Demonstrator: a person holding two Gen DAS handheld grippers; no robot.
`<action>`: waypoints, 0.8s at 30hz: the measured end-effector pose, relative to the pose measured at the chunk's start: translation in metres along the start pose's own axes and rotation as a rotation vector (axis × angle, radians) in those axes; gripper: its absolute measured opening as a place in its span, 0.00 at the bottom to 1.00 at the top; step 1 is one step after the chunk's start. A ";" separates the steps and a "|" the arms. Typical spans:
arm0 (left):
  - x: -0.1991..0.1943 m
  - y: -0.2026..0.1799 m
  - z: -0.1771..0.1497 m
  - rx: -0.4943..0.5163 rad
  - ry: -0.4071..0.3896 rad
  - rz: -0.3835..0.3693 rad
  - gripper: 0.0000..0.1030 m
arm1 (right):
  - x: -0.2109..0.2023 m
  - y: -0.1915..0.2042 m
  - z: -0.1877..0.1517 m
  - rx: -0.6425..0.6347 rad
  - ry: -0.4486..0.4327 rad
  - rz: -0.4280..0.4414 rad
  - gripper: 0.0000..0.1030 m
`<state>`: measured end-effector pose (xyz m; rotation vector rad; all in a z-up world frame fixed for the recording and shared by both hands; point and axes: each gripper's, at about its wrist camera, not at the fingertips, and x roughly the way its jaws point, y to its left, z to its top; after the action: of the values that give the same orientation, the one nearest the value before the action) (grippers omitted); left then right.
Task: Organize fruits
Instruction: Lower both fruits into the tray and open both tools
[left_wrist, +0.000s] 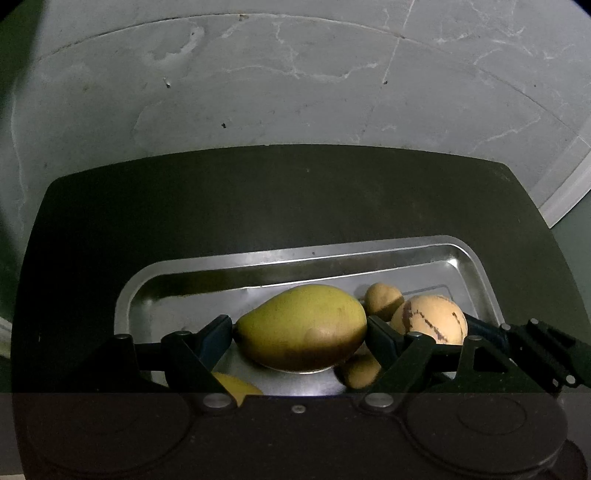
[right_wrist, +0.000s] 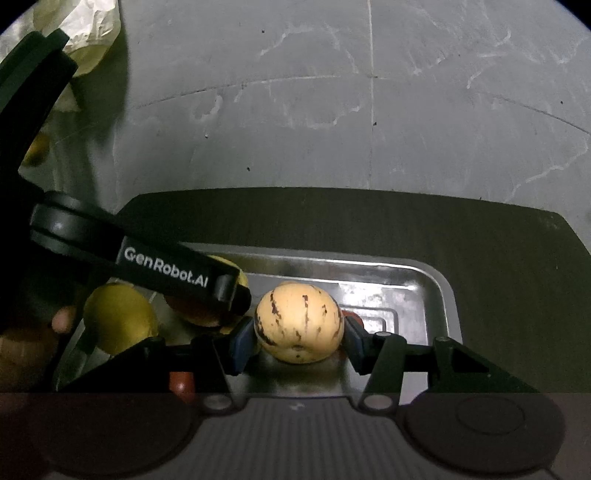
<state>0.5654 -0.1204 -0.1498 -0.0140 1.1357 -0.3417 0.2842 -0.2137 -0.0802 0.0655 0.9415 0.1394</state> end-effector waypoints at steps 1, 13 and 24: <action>0.000 0.000 0.001 -0.002 0.000 0.000 0.78 | 0.001 0.000 0.002 -0.001 -0.002 -0.002 0.54; -0.002 0.003 0.002 -0.016 0.000 -0.006 0.78 | 0.007 0.002 0.010 -0.023 -0.007 -0.016 0.55; -0.011 0.008 0.004 -0.043 -0.011 0.011 0.82 | 0.008 0.003 0.011 -0.012 -0.009 -0.029 0.59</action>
<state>0.5671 -0.1110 -0.1400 -0.0476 1.1313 -0.3068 0.2976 -0.2091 -0.0800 0.0416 0.9317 0.1176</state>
